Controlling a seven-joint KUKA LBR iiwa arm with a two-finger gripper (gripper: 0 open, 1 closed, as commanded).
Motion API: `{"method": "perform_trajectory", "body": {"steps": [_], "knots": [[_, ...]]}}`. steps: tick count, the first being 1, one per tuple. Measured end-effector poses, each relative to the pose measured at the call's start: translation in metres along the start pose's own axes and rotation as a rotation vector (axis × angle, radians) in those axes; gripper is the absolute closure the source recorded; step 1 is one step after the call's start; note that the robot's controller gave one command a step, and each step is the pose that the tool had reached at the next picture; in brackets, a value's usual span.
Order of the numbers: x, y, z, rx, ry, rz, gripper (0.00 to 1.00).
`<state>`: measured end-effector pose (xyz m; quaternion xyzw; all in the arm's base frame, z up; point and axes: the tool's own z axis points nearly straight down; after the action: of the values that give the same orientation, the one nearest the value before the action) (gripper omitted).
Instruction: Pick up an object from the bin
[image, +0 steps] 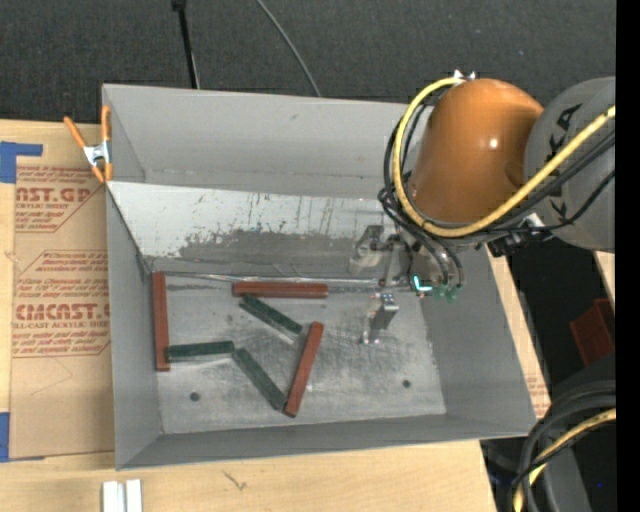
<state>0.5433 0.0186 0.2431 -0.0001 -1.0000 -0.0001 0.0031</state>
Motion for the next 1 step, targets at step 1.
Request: {"method": "perform_trajectory", "body": {"steps": [1], "knots": [[-0.0015, 0.0000, -0.0045, 0.000, -0.008, 0.000, 0.00]]}}
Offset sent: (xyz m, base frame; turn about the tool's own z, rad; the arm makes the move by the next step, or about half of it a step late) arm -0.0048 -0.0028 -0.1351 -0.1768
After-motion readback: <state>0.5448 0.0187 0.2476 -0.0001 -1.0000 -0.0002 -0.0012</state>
